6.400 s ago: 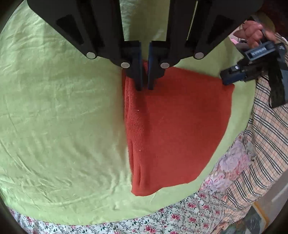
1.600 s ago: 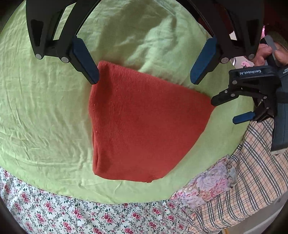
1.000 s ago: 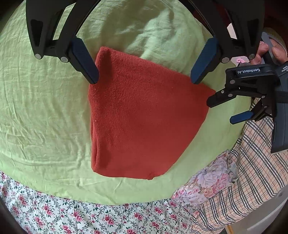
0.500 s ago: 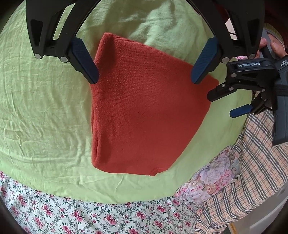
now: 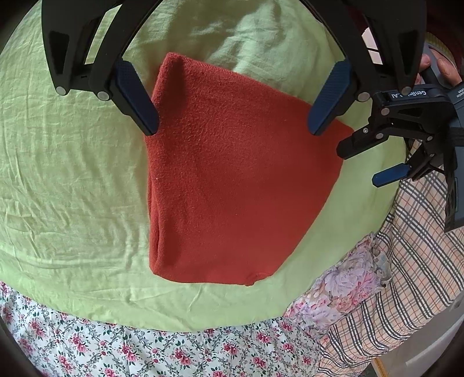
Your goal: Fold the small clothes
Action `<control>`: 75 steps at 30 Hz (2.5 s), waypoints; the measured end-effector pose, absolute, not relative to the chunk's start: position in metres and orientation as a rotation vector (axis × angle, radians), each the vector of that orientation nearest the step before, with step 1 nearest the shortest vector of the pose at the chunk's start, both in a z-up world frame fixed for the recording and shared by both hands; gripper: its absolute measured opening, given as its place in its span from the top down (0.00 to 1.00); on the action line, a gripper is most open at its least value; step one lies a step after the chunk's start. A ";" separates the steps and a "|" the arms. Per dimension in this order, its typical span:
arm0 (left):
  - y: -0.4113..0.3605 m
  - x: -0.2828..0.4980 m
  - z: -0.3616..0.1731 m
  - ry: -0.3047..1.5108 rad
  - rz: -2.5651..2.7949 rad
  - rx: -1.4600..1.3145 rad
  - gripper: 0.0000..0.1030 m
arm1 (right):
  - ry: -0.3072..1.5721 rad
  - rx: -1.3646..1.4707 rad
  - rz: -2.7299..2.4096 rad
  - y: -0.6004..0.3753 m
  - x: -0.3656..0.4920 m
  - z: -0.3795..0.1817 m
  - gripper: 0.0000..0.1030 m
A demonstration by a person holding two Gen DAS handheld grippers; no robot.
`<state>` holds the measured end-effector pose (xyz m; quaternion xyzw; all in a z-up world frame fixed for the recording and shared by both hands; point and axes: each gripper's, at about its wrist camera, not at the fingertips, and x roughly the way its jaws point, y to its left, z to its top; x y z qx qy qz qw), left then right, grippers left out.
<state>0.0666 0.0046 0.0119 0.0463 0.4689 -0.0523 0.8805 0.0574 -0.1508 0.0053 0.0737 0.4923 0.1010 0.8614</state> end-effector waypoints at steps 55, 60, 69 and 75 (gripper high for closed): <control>0.004 0.062 0.016 0.967 -0.097 0.090 0.06 | 1.023 0.137 0.230 -0.140 0.061 0.011 0.01; 0.002 0.061 0.017 0.966 -0.104 0.098 0.06 | 1.019 0.141 0.230 -0.142 0.060 0.012 0.01; -0.001 0.061 0.017 0.965 -0.113 0.102 0.06 | 1.010 0.147 0.233 -0.147 0.059 0.014 0.01; 0.003 0.065 0.019 0.961 -0.105 0.099 0.06 | 1.010 0.144 0.234 -0.147 0.060 0.014 0.01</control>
